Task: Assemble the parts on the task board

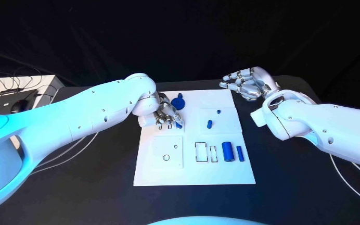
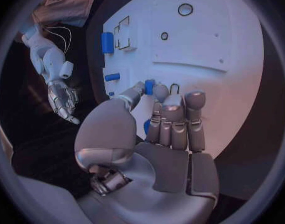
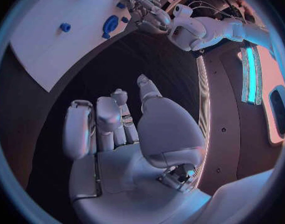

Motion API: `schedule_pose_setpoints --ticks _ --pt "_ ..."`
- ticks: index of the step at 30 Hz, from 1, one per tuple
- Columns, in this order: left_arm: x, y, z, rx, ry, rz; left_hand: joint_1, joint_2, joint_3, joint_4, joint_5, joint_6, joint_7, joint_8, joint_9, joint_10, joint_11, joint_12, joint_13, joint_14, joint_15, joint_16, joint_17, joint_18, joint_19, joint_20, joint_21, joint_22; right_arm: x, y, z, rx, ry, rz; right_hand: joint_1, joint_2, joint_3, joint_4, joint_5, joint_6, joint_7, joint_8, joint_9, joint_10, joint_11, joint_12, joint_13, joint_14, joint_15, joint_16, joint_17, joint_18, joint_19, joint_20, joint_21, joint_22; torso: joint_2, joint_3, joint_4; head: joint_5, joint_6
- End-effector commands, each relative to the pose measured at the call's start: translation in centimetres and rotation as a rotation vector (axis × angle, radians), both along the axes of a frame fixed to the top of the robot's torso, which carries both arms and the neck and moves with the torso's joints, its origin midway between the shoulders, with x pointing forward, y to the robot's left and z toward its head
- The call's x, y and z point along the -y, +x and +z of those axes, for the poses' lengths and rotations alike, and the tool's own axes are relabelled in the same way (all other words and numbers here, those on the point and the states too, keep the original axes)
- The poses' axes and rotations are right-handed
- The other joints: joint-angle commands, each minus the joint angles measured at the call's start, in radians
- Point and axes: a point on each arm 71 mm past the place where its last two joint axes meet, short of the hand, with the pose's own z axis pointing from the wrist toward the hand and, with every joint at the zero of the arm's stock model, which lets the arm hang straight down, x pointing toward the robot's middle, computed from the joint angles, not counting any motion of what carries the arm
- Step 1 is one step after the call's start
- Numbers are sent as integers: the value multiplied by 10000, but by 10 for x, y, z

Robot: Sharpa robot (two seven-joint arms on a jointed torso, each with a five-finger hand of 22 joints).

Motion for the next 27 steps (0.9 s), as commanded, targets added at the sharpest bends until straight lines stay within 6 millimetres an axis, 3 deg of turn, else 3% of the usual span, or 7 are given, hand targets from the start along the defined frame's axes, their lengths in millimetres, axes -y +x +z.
schedule_pose_setpoints --ticks 1,5,16,21,23,24,27 --pt "1 -3 -4 -273 -90 -169 244 337 607 -338 83 -55 -22 -37 -15 -26 6 -51 -39 -71 0 32 16 -16 -16 55 -28 26 -1 0 0 15 -65 119 -69 0 10 -46 -32 7 56 -42 14 2 -42 48 9 0 -59 25 17 9 719 -55 -8 1920 -5 5 0 20 -5" --pt "0 -3 -3 -245 -182 -140 11 323 1556 -811 107 -138 31 65 91 33 28 -110 -92 -72 22 31 28 13 -25 82 -31 80 -1 0 0 16 -66 117 -69 0 10 -46 -32 7 56 -42 14 2 -42 48 9 0 -59 25 17 9 719 -55 -8 1920 1 1 -3 19 -10" --pt "-4 -5 1 -40 -439 56 -124 263 1988 -1080 194 -103 25 180 161 160 3 -162 -134 5 4 81 135 17 46 65 -13 232 0 0 0 51 -65 101 -69 0 10 -46 -32 7 56 -42 14 2 -42 48 9 0 -59 25 17 9 719 -55 -8 1920 -12 8 0 42 -9" --pt "-10 -8 4 59 -633 203 -234 159 2108 -1140 577 -14 -3 223 176 254 -27 -199 -154 45 -20 102 198 -18 111 10 14 309 2 1 1 261 50 140 -62 -17 4 -83 -29 -26 70 -43 12 -187 -28 -206 -177 -41 -49 -92 -94 74 659 -42 -343 1835 -23 0 10 66 16" --pt "-13 -10 5 97 -723 281 -259 127 2107 -1146 791 6 -10 234 183 274 -35 -208 -157 48 -27 100 204 -24 127 -2 21 327 3 1 2 400 192 179 -27 -22 8 -126 -25 -81 84 -30 3 -420 -15 -575 -488 -112 -36 -391 -377 222 494 -20 -1174 1620 -37 -6 18 68 25" --pt "-15 -12 6 124 -765 330 -288 85 2108 -1154 1145 34 -13 250 193 294 -41 -216 -161 54 -35 107 216 -28 147 -13 35 349 3 2 3 515 304 205 9 -21 13 -155 -25 -134 105 -31 -8 -472 -6 -766 -675 -292 -29 -860 -812 355 350 -1 -1966 1403 -42 -8 22 73 53" --pt "-23 -16 8 204 -851 464 -337 51 2136 -1194 1429 71 -31 267 215 370 -65 -257 -180 67 -55 110 235 -38 177 -44 43 381 5 3 4 848 591 367 381 -30 46 -352 -48 -354 170 -40 -82 -301 42 -2323 -2549 -768 31 -2741 -2061 777 -375 90 -6538 -351 -67 -17 47 65 63"
